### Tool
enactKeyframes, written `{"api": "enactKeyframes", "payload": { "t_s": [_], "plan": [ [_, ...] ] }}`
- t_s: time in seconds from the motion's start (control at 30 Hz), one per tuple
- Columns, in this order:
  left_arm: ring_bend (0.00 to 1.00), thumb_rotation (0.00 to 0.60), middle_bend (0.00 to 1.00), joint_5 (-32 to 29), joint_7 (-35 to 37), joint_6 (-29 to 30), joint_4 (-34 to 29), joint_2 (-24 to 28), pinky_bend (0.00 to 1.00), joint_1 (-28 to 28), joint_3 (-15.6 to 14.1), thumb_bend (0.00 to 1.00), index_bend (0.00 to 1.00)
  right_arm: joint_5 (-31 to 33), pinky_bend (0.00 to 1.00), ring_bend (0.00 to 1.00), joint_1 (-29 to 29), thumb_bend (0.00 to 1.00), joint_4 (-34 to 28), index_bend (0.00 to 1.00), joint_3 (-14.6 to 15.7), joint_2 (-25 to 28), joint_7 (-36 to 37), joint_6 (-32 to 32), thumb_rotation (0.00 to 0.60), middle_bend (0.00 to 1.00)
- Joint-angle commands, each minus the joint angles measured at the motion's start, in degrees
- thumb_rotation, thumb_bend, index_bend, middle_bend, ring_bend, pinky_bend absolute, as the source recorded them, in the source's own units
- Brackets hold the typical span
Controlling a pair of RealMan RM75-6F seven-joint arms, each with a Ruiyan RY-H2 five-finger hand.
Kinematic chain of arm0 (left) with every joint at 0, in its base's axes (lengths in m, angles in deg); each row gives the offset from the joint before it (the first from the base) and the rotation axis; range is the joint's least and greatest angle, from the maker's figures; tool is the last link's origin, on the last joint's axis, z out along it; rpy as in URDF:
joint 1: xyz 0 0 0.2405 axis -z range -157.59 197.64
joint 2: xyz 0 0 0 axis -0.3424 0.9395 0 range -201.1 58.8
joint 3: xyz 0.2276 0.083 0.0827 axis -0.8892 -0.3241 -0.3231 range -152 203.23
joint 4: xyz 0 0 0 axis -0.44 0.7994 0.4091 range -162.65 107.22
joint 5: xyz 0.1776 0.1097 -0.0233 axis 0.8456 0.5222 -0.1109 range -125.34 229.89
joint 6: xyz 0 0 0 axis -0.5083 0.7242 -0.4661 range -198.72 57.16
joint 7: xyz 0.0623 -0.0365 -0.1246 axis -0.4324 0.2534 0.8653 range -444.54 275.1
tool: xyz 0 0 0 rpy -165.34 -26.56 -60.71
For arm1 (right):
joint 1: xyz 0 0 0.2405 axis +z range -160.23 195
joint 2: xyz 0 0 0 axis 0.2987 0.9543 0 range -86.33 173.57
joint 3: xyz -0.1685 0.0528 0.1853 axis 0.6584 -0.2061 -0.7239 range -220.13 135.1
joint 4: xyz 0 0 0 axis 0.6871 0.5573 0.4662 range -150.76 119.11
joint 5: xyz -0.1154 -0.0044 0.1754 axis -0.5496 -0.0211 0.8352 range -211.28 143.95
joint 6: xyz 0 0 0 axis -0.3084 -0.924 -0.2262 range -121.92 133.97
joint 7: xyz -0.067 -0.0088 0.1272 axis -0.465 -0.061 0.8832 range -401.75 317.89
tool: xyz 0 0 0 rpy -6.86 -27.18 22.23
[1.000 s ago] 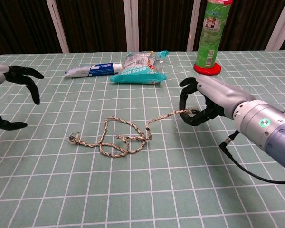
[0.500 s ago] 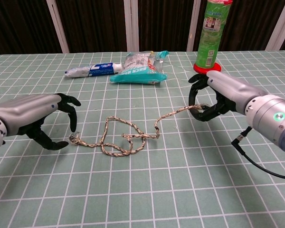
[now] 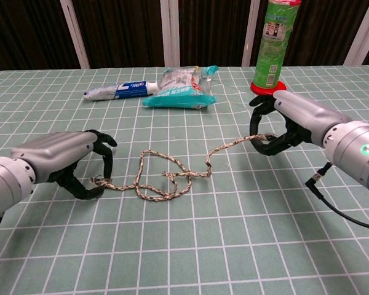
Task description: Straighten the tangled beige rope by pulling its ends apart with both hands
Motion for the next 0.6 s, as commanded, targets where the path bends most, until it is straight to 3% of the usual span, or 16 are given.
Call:
{"api": "enactKeyframes", "payload": {
  "t_s": [0.03, 0.37, 0.6],
  "plan": [
    [0.00, 0.600, 0.11, -0.5, 0.0, 0.1, 0.5, -0.8, 0.00, 0.4, 0.0, 0.44, 0.54, 0.0, 0.00, 0.00, 0.0, 0.50, 0.0, 0.60, 0.1, 0.1, 0.1, 0.0, 0.600, 0.14],
    [0.00, 0.600, 0.14, -0.6, 1.0, 1.3, 2.9, -2.8, 0.00, 0.8, -0.5, 0.52, 0.61, -0.4, 0.00, 0.00, -0.1, 0.50, -0.2, 0.60, 0.7, 0.7, 0.2, -0.4, 0.600, 0.14],
    [0.00, 0.600, 0.14, 0.7, 2.9, 2.8, -0.5, 1.6, 0.00, 0.3, 0.1, 0.52, 0.61, -0.8, 0.00, 0.00, -0.6, 0.50, -1.1, 0.60, 0.1, 3.3, 0.1, -1.5, 0.600, 0.14]
  ]
}}
